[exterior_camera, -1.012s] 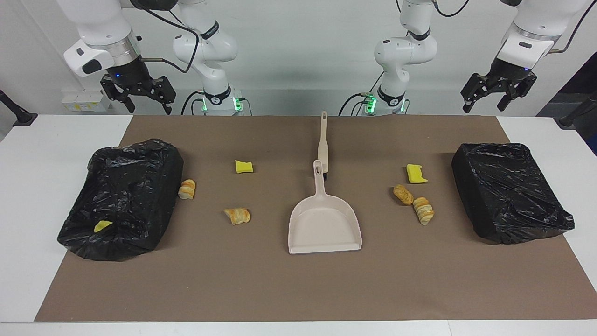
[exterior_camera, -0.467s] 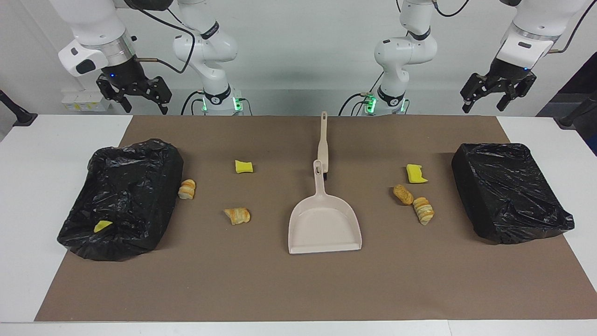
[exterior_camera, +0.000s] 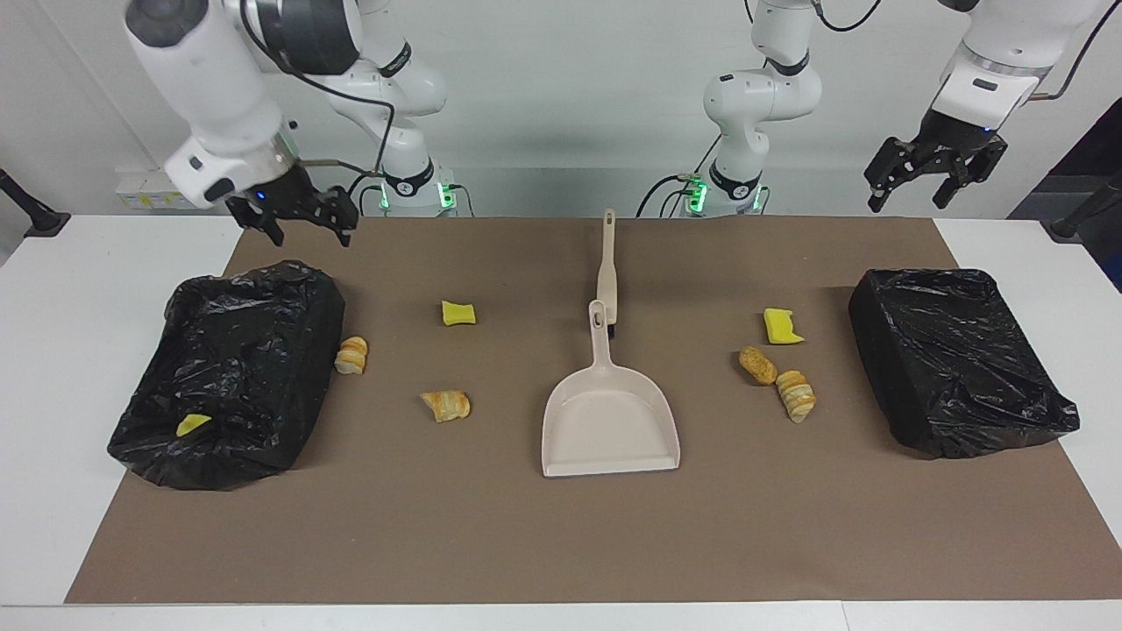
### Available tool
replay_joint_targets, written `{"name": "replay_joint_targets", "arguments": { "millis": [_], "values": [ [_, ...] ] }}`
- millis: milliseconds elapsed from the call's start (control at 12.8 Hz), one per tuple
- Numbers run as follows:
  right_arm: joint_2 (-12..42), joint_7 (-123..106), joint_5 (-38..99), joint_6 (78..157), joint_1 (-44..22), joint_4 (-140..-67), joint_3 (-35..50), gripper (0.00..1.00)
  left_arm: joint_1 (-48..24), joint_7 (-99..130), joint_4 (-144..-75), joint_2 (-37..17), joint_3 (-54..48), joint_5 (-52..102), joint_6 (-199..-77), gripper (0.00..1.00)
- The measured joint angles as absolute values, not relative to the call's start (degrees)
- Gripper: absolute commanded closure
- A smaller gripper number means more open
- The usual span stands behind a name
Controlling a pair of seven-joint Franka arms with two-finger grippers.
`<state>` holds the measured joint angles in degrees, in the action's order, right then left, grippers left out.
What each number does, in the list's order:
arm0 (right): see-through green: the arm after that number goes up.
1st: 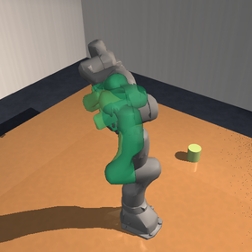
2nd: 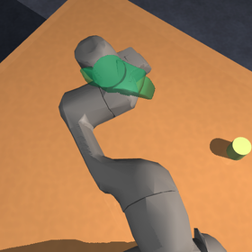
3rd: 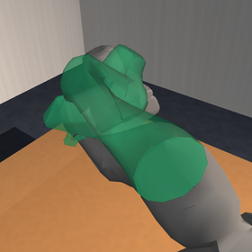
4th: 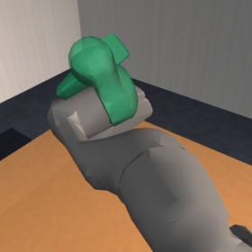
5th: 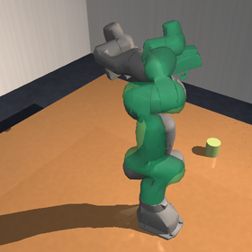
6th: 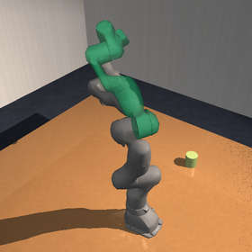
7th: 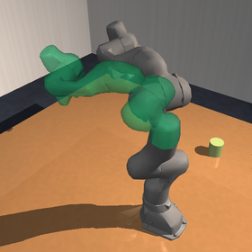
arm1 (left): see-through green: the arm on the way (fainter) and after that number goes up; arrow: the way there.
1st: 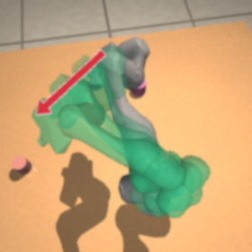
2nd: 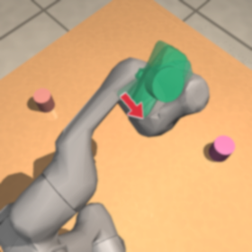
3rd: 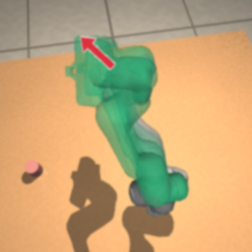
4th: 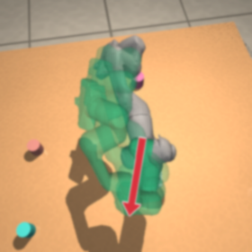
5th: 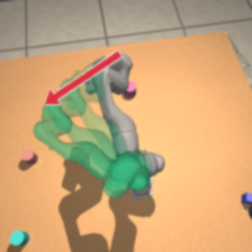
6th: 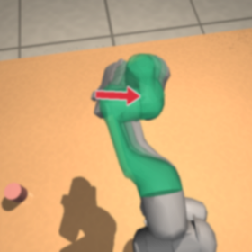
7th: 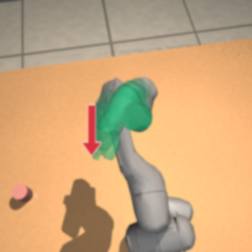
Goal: Sweep and dump trash in bin
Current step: 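Reach the right gripper to the beige dustpan handle and grasp it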
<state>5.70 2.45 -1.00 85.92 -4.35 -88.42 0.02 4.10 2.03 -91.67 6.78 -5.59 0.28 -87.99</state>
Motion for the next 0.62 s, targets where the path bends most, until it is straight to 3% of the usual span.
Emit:
{"name": "replay_joint_targets", "arguments": {
  "millis": [623],
  "values": [
    [15.88, 15.37, 3.40, 98.59, -19.15, -87.49, 0.53, 0.00, 4.28, 2.05, -91.67, 6.78, -4.73, 0.28, -87.98, 0.00]
  ]
}}
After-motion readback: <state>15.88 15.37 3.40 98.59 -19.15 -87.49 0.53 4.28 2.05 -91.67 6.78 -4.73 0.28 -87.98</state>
